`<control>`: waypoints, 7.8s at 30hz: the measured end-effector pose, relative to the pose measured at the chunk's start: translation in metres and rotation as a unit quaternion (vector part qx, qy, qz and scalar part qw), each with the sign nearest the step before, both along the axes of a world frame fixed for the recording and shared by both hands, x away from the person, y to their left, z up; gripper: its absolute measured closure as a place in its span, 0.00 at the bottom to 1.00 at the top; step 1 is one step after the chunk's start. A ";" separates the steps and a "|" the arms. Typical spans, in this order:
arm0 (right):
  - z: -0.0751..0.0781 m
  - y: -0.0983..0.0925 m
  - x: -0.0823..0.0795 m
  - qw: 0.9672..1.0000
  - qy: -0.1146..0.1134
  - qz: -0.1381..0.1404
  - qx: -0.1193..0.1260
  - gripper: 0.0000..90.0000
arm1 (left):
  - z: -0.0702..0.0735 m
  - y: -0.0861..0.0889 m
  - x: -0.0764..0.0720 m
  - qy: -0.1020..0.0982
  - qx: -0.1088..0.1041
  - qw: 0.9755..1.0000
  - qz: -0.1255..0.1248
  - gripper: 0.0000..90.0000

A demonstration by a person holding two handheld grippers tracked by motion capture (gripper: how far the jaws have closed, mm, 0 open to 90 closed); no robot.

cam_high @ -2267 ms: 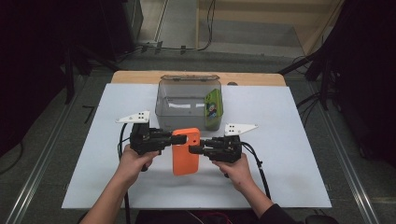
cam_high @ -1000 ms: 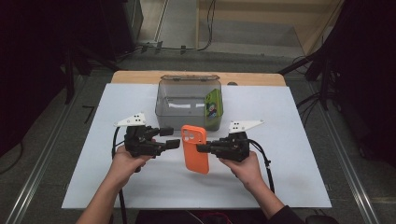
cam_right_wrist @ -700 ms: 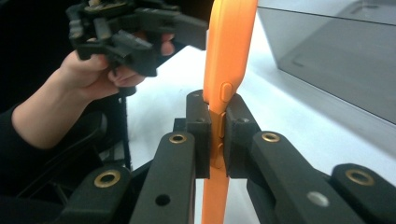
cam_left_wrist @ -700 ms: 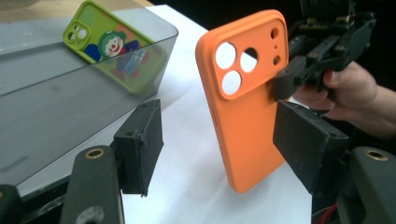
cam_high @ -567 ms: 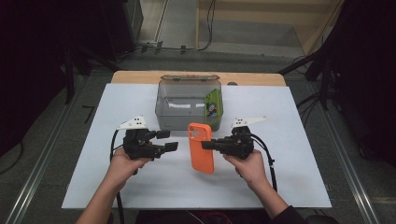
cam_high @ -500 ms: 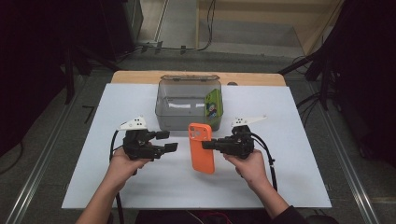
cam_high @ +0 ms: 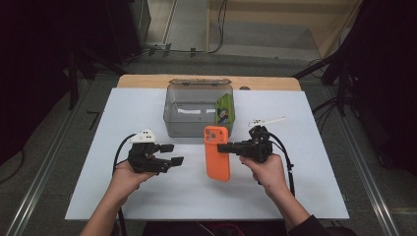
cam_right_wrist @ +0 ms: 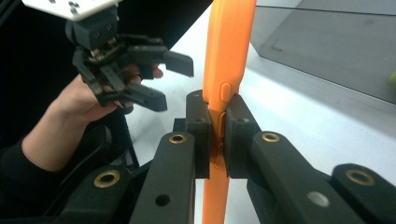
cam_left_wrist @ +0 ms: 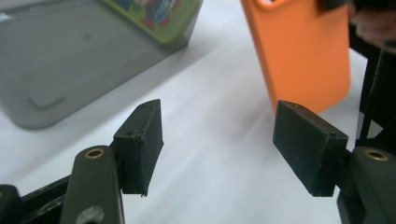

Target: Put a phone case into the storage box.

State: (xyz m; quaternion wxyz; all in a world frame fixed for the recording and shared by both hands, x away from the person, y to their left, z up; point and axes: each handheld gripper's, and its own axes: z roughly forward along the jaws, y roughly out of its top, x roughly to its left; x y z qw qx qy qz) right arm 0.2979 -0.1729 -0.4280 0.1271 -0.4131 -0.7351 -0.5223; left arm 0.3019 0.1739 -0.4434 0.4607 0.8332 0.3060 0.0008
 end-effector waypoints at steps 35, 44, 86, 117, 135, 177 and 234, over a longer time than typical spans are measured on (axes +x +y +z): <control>0.069 0.003 0.066 0.998 0.020 -0.064 0.002 0.90 | -0.008 0.006 -0.002 0.015 -0.016 1.000 0.003 0.37; 0.081 0.006 0.092 0.996 0.023 -0.087 -0.009 0.90 | -0.008 0.007 -0.002 0.014 -0.016 1.000 0.002 0.38; 0.045 0.025 0.152 0.983 0.035 -0.159 -0.079 0.89 | -0.007 0.010 -0.002 0.014 -0.030 0.999 0.005 0.38; 0.011 0.034 0.169 0.972 0.082 -0.170 -0.137 0.88 | -0.007 0.011 -0.001 0.015 -0.033 0.999 0.006 0.38; 0.000 0.031 0.174 0.966 0.099 -0.185 -0.149 0.87 | -0.007 0.011 -0.001 0.014 -0.030 0.999 0.004 0.38; 0.005 0.031 0.177 0.957 0.098 -0.204 -0.182 0.72 | -0.008 0.010 -0.001 0.017 -0.031 0.999 0.006 0.38; 0.003 0.026 0.183 0.951 0.135 -0.212 -0.178 0.78 | -0.008 0.010 -0.001 0.018 -0.031 0.999 0.006 0.38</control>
